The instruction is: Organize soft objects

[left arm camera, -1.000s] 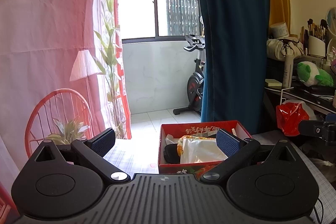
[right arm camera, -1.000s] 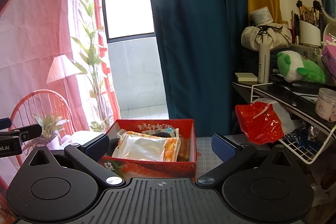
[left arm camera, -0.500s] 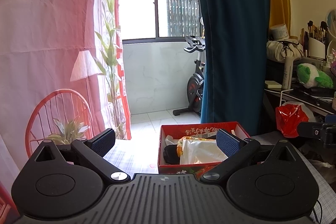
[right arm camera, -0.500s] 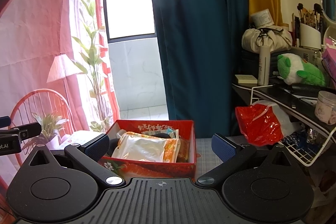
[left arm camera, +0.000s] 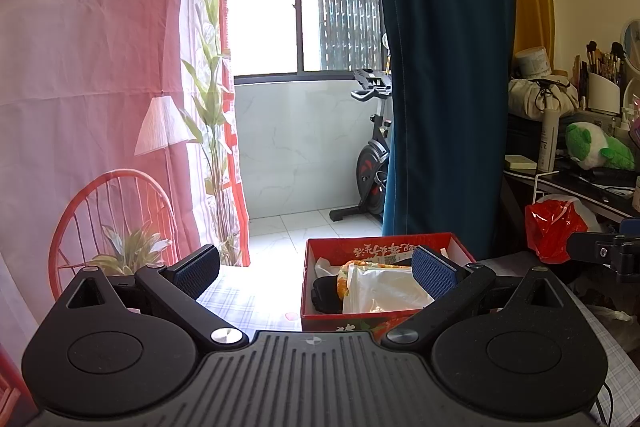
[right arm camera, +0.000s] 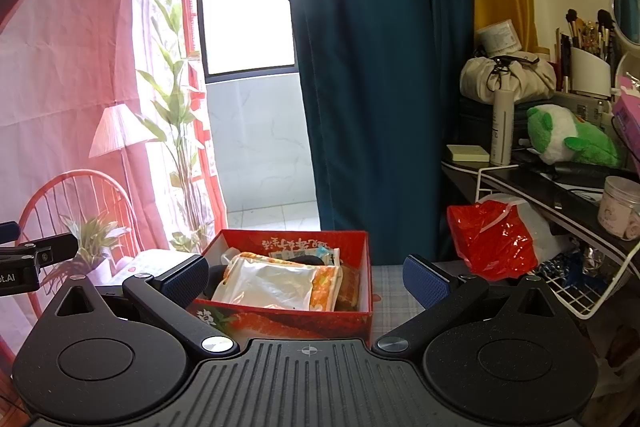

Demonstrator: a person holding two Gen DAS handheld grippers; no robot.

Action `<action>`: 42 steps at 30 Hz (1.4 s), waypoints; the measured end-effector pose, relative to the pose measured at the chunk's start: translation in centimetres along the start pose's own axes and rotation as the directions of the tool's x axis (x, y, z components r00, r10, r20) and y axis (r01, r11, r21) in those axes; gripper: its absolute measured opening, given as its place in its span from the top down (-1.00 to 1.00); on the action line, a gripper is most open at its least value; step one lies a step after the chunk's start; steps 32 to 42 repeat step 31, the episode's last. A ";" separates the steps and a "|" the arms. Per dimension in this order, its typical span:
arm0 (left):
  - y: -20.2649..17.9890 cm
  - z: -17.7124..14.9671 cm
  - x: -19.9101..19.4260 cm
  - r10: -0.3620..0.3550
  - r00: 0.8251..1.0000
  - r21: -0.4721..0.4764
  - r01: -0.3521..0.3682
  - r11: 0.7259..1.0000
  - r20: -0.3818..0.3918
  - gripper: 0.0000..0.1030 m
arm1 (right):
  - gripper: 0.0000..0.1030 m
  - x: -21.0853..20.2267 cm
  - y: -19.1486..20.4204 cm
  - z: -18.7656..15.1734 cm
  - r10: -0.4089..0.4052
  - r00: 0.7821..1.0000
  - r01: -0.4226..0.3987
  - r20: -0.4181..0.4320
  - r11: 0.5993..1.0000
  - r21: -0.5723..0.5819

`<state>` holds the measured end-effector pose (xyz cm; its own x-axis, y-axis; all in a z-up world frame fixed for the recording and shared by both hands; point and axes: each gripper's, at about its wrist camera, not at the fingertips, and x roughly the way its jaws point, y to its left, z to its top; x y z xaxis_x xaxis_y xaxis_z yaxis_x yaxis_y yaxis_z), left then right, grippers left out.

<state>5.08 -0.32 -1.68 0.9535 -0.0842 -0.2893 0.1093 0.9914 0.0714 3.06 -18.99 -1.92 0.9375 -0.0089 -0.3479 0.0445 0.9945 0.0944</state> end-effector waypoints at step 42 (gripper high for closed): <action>-0.5 0.3 -0.4 0.015 1.000 -0.020 -0.015 1.000 -0.004 -1.00 | -0.99 -0.3 0.0 0.2 -0.004 1.000 0.004 0.008 1.000 -0.008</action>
